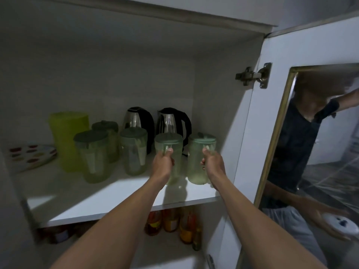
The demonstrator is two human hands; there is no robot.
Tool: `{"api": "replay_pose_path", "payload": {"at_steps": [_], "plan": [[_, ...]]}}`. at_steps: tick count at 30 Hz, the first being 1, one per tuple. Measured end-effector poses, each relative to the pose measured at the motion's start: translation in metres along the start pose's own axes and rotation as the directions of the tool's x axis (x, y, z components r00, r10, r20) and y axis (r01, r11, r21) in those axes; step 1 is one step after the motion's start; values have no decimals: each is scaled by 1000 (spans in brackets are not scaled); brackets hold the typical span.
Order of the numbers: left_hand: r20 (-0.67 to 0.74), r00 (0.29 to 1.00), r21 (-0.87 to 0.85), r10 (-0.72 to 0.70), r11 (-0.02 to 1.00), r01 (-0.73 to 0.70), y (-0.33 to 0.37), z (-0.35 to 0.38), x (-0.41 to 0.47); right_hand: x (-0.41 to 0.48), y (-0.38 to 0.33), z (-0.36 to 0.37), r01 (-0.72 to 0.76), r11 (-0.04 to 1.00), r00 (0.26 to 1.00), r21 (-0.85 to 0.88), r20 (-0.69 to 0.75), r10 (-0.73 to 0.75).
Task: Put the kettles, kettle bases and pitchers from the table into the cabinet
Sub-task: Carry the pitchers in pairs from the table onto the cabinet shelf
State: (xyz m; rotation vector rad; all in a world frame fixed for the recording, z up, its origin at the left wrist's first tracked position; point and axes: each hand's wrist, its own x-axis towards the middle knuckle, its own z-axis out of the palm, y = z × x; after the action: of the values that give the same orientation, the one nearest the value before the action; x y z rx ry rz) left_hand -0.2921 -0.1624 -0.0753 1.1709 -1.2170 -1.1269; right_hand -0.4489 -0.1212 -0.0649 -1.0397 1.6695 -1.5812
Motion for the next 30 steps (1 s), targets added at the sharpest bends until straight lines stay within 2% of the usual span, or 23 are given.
{"api": "replay_pose_path", "payload": {"at_steps": [7, 13, 18, 22, 30], "plan": [[-33, 999, 12, -28, 1000, 28, -6, 29, 50, 49, 13, 13, -12, 999, 1000, -40, 15, 13], [-47, 990, 222, -132, 965, 139, -8, 42, 99, 74, 16, 19, -5, 998, 1000, -62, 27, 6], [-40, 998, 247, -45, 967, 54, -8, 49, 123, 87, 14, 21, 21, 996, 999, -85, 40, -17], [-90, 994, 249, -68, 965, 89, -8, 53, 130, 93, 14, 22, 30, 993, 999, -113, 46, -25], [-135, 991, 424, -4, 903, 61, 5, 47, 99, 77, 5, 17, 30, 965, 999, -260, 51, -17]]}}
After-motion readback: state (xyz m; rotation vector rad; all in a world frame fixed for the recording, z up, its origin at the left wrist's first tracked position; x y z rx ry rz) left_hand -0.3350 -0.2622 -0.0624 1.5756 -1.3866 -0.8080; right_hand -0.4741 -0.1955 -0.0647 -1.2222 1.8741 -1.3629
